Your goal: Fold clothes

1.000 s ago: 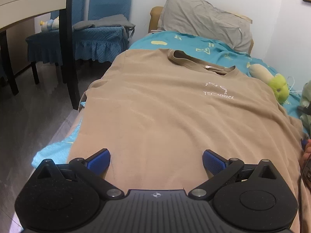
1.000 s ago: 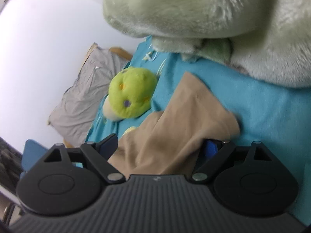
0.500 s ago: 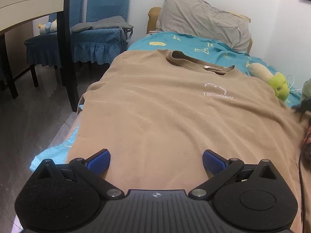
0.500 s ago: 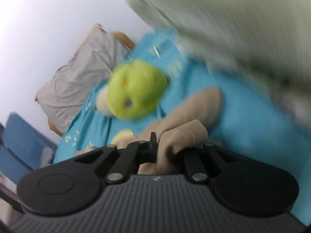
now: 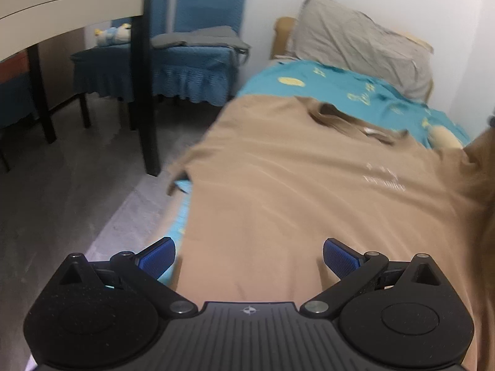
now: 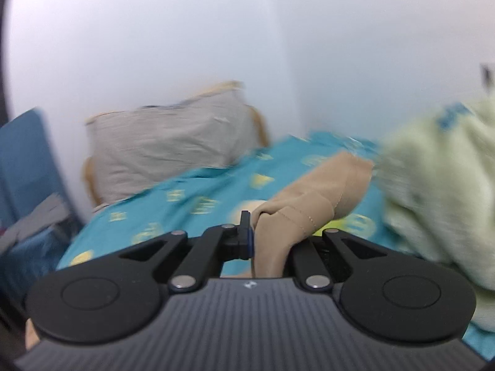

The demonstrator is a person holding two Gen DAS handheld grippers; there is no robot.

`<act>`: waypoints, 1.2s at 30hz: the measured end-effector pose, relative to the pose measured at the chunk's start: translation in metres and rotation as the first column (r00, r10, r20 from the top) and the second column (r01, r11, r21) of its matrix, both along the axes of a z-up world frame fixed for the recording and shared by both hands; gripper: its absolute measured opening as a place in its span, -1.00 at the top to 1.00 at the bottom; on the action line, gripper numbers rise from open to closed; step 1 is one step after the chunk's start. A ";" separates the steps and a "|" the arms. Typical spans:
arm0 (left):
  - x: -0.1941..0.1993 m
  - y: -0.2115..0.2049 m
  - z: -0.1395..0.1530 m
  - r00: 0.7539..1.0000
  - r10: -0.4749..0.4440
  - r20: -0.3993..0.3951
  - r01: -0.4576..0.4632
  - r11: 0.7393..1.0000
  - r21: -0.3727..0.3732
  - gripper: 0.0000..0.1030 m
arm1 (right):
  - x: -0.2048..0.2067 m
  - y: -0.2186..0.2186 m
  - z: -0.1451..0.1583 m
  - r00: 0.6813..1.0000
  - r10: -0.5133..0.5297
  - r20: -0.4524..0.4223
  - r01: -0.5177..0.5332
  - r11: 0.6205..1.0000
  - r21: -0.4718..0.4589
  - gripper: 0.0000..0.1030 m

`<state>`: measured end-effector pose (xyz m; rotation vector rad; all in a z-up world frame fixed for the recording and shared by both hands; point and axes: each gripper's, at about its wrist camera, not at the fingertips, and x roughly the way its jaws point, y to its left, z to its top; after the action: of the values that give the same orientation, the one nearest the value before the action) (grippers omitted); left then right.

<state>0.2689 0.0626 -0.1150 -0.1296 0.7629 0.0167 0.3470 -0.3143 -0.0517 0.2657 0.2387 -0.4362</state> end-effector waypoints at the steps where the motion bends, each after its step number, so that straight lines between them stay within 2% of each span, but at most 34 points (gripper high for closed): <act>1: 0.000 0.005 0.003 1.000 0.012 0.001 -0.012 1.000 -0.002 -0.99 | 0.007 0.023 0.001 0.999 0.038 -0.009 -0.038 0.999 -0.035 0.87; 4: 0.003 0.023 0.007 0.998 0.066 0.007 -0.066 0.998 -0.005 -0.99 | 0.035 0.096 -0.020 0.978 0.177 -0.107 -0.190 0.974 -0.122 0.86; 7: 0.005 0.039 0.008 0.993 0.118 0.002 -0.118 0.993 -0.015 -0.99 | 0.065 0.148 -0.058 0.935 0.276 -0.221 -0.314 0.936 -0.159 0.86; 10: 0.007 0.045 0.005 0.992 0.124 -0.010 -0.124 0.992 -0.017 -0.99 | 0.074 0.166 -0.087 0.902 0.329 -0.279 -0.375 0.918 -0.131 0.83; 11: 0.007 0.046 0.003 0.992 0.123 -0.011 -0.123 0.992 -0.014 -0.99 | 0.075 0.161 -0.091 0.890 0.353 -0.289 -0.389 0.918 -0.075 0.79; 13: 0.008 0.043 0.001 0.994 0.112 -0.010 -0.112 0.994 -0.006 -0.99 | 0.075 0.151 -0.100 0.864 0.401 -0.306 -0.410 0.911 0.036 0.47; 15: 0.009 0.038 0.000 0.995 0.099 -0.014 -0.100 0.995 -0.011 -0.99 | 0.069 0.145 -0.097 0.845 0.459 -0.274 -0.439 0.889 0.133 -0.72; 16: 0.009 0.035 -0.001 0.996 0.092 -0.014 -0.092 0.996 -0.012 -0.99 | 0.061 0.140 -0.091 0.841 0.483 -0.243 -0.458 0.876 0.152 -0.83; 20: 0.001 0.021 0.002 0.999 0.052 0.002 -0.052 0.999 0.006 -0.99 | 0.022 0.127 -0.053 0.827 0.538 -0.165 -0.508 0.840 0.191 -0.84; 24: -0.016 0.004 0.013 0.999 0.001 0.040 -0.002 0.999 0.040 -0.99 | -0.042 0.107 -0.007 0.827 0.545 -0.139 -0.522 0.835 0.172 -0.84; 26: -0.028 -0.003 0.020 0.999 -0.031 0.043 0.029 0.999 0.031 -0.99 | -0.078 0.093 0.010 0.830 0.538 -0.147 -0.512 0.839 0.182 -0.84; 31: -0.064 -0.025 0.031 0.991 -0.135 0.025 0.135 0.991 -0.001 -0.98 | -0.173 0.055 0.046 0.864 0.477 -0.164 -0.432 0.868 0.246 -0.84; 34: -0.088 -0.047 0.035 0.974 -0.225 0.013 0.225 0.974 0.002 -0.98 | -0.231 0.028 0.054 0.891 0.444 -0.096 -0.400 0.867 0.297 -0.84; 36: -0.104 -0.065 0.036 0.958 -0.286 -0.005 0.286 0.958 0.003 -0.95 | -0.259 0.011 0.052 0.917 0.391 -0.080 -0.353 0.887 0.297 -0.84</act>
<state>0.1648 -0.0021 -0.0788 -0.0141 0.7803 -0.2568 0.0880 -0.3028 0.0006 0.4556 0.4797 -0.0342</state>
